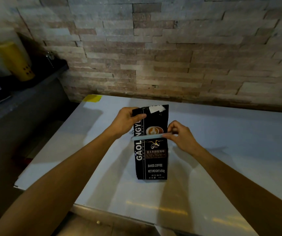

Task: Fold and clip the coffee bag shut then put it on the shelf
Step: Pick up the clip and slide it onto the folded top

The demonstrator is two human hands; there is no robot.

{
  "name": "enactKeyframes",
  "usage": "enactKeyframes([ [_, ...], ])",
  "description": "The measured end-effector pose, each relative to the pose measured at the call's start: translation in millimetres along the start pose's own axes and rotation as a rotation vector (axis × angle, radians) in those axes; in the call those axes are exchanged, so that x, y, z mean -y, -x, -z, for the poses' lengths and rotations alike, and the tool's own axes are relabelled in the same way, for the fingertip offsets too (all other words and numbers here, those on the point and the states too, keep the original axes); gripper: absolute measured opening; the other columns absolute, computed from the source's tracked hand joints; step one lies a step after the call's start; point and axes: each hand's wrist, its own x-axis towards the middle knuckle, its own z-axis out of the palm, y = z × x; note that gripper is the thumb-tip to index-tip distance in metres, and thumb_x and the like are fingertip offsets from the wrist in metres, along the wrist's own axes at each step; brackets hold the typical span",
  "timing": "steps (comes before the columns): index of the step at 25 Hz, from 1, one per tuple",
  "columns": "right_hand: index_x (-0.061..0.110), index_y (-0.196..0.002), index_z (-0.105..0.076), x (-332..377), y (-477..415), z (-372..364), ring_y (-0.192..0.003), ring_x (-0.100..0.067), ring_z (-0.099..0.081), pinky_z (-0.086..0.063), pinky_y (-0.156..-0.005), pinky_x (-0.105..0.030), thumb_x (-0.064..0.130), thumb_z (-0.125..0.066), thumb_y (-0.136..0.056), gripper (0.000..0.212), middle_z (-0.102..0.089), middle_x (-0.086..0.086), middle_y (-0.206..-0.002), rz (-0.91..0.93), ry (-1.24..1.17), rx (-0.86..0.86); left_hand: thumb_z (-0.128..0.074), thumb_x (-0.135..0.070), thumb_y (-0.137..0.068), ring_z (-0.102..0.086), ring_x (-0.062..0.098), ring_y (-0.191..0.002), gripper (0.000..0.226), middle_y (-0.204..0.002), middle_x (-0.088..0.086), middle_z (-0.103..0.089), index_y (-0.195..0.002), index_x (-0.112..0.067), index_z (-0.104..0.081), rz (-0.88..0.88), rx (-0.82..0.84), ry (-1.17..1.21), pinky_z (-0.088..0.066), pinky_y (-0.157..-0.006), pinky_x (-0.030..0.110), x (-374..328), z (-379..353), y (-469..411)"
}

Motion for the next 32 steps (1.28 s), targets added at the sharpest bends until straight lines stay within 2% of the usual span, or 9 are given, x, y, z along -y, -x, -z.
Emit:
enactKeyframes([
  [3, 0.022, -0.08, -0.046, 4, 1, -9, -0.064, -0.01, -0.056, -0.047, -0.058, -0.014, 0.013, -0.072, -0.075, 0.028, -0.059, -0.003, -0.072, -0.054, -0.121, -0.034, -0.06, -0.013, -0.086, -0.066, 0.012, -0.073, 0.015, -0.086, 0.012, -0.069, -0.094, -0.002, -0.066, 0.006, -0.007, 0.018, -0.053, -0.069, 0.022, -3, -1, 2],
  [6, 0.021, -0.107, -0.048, 6, 3, -14, -0.082, -0.014, -0.066, -0.055, -0.07, -0.02, 0.012, -0.068, -0.079, 0.036, -0.067, -0.004, -0.091, -0.109, -0.276, 0.006, -0.059, -0.013, -0.086, -0.067, 0.008, -0.073, 0.017, -0.085, 0.004, -0.07, -0.098, -0.005, -0.067, 0.009, -0.004, 0.036, -0.053, -0.069, 0.018, -2, 1, 3],
  [8, 0.017, -0.114, -0.052, 6, 5, -18, -0.088, -0.017, -0.066, -0.055, -0.078, -0.023, 0.012, -0.066, -0.08, 0.037, -0.067, -0.003, -0.095, -0.113, -0.272, 0.01, -0.058, -0.012, -0.087, -0.067, 0.007, -0.074, 0.017, -0.086, 0.002, -0.07, -0.1, -0.006, -0.067, 0.012, 0.0, 0.064, -0.054, -0.07, 0.018, -2, 2, 4],
  [10, 0.013, -0.104, -0.061, 6, 6, -23, -0.089, -0.02, -0.065, -0.055, -0.081, -0.026, 0.011, -0.066, -0.08, 0.025, -0.067, -0.003, -0.093, -0.111, -0.274, 0.005, -0.058, -0.012, -0.087, -0.068, 0.003, -0.072, 0.016, -0.085, 0.0, -0.07, -0.099, -0.007, -0.067, 0.01, -0.001, 0.089, -0.053, -0.068, 0.016, -2, 2, 5],
  [13, 0.008, -0.095, -0.064, 11, 10, -29, -0.079, -0.016, -0.064, -0.056, -0.072, -0.02, 0.006, -0.066, -0.079, 0.016, -0.066, -0.005, -0.086, -0.138, -0.364, -0.02, -0.058, -0.012, -0.087, -0.067, 0.005, -0.072, 0.015, -0.085, 0.003, -0.07, -0.098, -0.006, -0.067, 0.007, -0.008, 0.076, -0.053, -0.069, 0.018, -2, 2, 5],
  [16, 0.013, -0.089, -0.064, 15, 11, -31, -0.075, -0.009, -0.065, -0.054, -0.067, -0.017, 0.004, -0.066, -0.079, 0.014, -0.067, -0.001, -0.084, -0.153, -0.39, -0.062, -0.059, -0.013, -0.086, -0.067, 0.008, -0.073, 0.016, -0.085, 0.005, -0.07, -0.097, -0.005, -0.067, 0.008, -0.014, 0.078, -0.053, -0.072, 0.023, 1, 3, 5],
  [24, 0.012, -0.086, -0.066, 15, 6, -33, -0.078, -0.019, -0.067, -0.057, -0.07, -0.021, 0.006, -0.069, -0.076, 0.013, -0.069, -0.007, -0.085, -0.191, -0.385, -0.08, -0.059, -0.011, -0.086, -0.067, 0.003, -0.074, 0.017, -0.092, 0.007, -0.07, -0.101, -0.007, -0.067, 0.004, -0.013, 0.113, -0.054, -0.072, 0.017, 3, 2, 7],
  [27, 0.015, -0.084, -0.066, 16, 6, -35, -0.077, -0.016, -0.067, -0.057, -0.067, -0.02, 0.005, -0.069, -0.076, 0.013, -0.069, -0.005, -0.085, -0.204, -0.394, -0.094, -0.062, -0.013, -0.085, -0.066, 0.009, -0.085, 0.025, -0.104, 0.009, -0.069, -0.109, -0.008, -0.064, 0.002, -0.029, 0.084, -0.054, -0.078, 0.021, 6, 4, 11],
  [32, 0.014, -0.084, -0.067, 18, 6, -38, -0.072, -0.014, -0.068, -0.055, -0.063, -0.018, 0.006, -0.069, -0.076, 0.012, -0.069, -0.006, -0.084, -0.227, -0.412, -0.098, -0.07, -0.022, -0.077, -0.052, 0.014, -0.118, 0.06, -0.123, 0.0, -0.057, -0.131, -0.019, -0.044, 0.095, 0.005, -0.005, -0.044, -0.097, 0.033, 44, 17, 30],
])
